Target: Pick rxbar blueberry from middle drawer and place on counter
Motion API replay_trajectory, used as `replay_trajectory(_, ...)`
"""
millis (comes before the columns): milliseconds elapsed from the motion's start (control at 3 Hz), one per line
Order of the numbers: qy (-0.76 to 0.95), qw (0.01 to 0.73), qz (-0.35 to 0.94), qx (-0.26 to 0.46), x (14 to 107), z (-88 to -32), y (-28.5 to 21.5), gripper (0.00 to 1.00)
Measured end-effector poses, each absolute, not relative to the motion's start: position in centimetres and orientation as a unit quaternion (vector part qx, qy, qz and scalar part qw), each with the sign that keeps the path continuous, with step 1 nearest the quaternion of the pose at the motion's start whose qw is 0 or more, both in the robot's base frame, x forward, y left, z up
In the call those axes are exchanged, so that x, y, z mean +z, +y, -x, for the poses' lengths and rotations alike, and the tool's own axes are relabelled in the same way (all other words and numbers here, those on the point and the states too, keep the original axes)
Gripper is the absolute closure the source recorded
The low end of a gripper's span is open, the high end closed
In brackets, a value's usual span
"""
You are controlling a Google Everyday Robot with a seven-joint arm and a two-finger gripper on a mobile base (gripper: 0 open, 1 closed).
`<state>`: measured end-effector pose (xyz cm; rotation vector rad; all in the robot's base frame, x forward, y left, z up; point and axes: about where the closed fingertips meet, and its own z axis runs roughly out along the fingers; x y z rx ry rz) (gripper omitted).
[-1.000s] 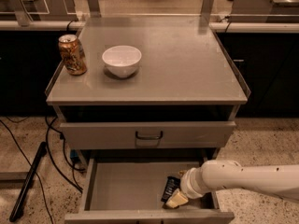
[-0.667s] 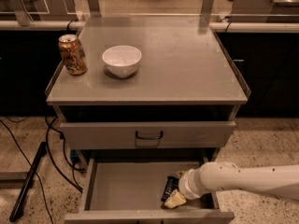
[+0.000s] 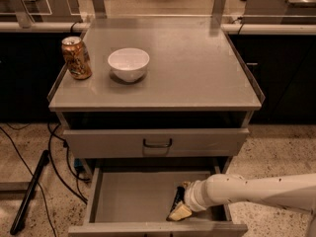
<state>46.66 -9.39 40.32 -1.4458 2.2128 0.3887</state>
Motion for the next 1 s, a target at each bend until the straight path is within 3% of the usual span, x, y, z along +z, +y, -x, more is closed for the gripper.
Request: replay_trajectory(1000, 0.812, 0.229, 0.521, 0.132, 35.7, -49.8, -11.0, 0.24)
